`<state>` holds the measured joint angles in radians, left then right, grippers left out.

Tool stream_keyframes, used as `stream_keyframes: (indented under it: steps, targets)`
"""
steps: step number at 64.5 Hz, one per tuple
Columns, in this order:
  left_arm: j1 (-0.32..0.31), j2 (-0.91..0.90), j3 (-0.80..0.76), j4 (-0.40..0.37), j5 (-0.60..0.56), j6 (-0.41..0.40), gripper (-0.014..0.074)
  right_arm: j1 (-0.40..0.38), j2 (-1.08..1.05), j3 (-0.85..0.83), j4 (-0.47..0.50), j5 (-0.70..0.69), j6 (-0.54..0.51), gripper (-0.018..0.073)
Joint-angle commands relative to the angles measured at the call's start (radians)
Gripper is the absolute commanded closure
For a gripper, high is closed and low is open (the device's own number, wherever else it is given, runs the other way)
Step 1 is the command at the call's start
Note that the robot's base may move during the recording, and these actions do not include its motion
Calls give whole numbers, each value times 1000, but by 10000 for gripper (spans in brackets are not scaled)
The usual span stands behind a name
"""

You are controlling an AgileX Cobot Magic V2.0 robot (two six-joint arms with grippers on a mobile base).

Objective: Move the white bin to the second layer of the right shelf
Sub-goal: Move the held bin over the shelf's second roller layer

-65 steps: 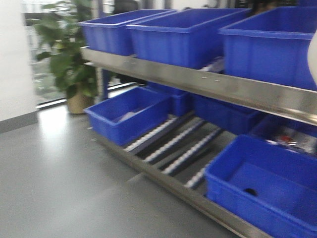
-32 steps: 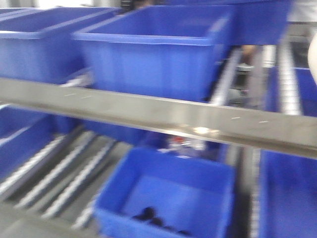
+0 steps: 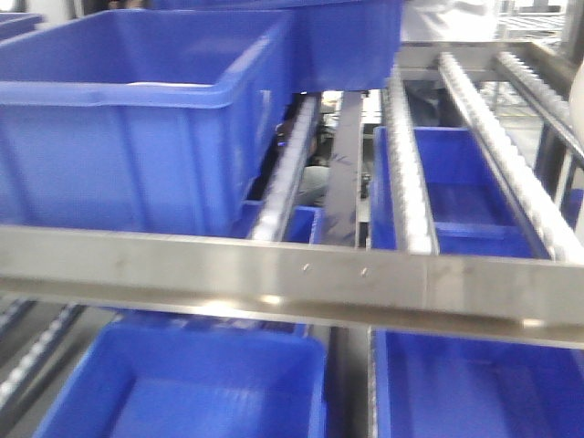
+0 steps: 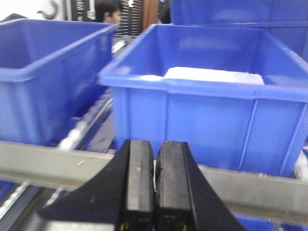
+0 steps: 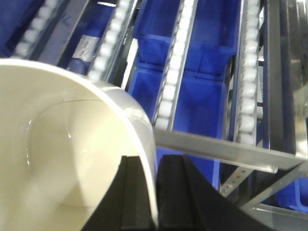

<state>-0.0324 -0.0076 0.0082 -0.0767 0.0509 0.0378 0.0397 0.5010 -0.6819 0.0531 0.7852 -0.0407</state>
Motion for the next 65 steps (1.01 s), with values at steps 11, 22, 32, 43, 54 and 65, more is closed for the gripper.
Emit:
stream_keyframes:
  steps: [11,22,32,43,54,65]
  targets:
    - [-2,-17,27,-9,-82,-4,512,-5,3,-32,6,-89,-4,505]
    - [-2,-17,27,-9,-82,-4,512,-5,3,-32,6,-89,-4,505]
    - [-2,-17,27,-9,-82,-4,512,-5,3,-32,6,-89,-4,505]
    - [-2,-17,27,-9,-82,-4,512,-5,3,-32,6,-89,-4,505]
    - [-2,-17,27,-9,-82,-4,512,-5,3,-32,6,-89,-4,505]
    - [-2,-17,27,-9,-82,-4,512,-5,3,-32,26,-89,-3,505]
